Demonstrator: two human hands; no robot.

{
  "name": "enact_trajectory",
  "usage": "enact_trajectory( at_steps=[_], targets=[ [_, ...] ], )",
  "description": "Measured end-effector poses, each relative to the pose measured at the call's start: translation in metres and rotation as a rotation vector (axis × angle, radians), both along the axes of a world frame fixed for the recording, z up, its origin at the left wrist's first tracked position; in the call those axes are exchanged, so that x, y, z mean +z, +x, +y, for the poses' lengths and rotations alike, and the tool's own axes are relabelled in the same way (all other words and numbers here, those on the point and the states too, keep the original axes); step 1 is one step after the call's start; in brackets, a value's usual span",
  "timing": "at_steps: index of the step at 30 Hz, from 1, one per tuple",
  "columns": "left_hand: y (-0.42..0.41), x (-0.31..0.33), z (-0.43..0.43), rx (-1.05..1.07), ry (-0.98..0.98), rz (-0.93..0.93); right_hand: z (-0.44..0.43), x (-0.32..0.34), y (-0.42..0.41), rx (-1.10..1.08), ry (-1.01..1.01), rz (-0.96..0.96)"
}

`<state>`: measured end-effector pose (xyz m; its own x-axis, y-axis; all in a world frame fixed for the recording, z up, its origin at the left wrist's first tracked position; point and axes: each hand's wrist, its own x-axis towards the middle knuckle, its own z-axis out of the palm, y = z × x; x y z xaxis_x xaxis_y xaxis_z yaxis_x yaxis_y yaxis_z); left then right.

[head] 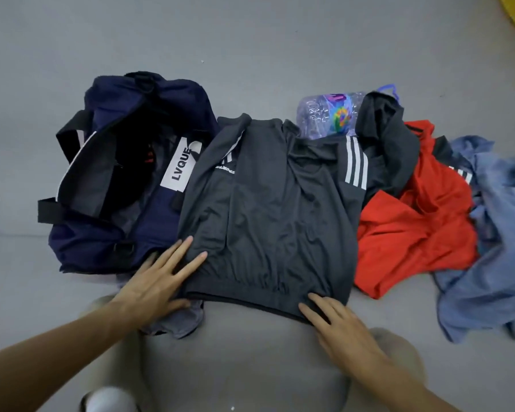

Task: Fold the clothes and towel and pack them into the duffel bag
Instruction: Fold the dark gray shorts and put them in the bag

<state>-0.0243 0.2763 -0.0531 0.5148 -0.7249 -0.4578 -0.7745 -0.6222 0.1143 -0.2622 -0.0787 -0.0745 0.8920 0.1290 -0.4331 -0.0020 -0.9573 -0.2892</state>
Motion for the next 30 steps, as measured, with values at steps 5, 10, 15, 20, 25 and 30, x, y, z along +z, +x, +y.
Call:
enact_trajectory(
  at_steps=[5, 10, 15, 20, 25, 30],
  targets=[
    [0.023, -0.003, 0.014, 0.023, 0.013, -0.002, 0.012, 0.006, 0.018, 0.034, 0.043, -0.016],
    [0.052, 0.007, 0.041, 0.029, 0.066, -0.03, 0.024, 0.008, 0.047, 0.149, 0.069, -0.048],
    [0.043, 0.006, 0.05, 0.017, 0.06, -0.061, 0.039, 0.004, 0.042, 0.18, 0.094, -0.038],
    [0.019, 0.019, 0.028, 0.067, -0.063, -0.104, 0.042, 0.012, 0.022, 0.245, 0.121, -0.035],
    [0.004, 0.042, -0.031, -0.032, -0.237, -0.118, -0.016, 0.044, 0.088, 0.104, 0.115, -0.228],
    [0.017, 0.072, -0.129, -0.292, -0.356, -0.17, -0.104, 0.076, 0.182, 0.008, -0.141, -0.29]
  ],
)
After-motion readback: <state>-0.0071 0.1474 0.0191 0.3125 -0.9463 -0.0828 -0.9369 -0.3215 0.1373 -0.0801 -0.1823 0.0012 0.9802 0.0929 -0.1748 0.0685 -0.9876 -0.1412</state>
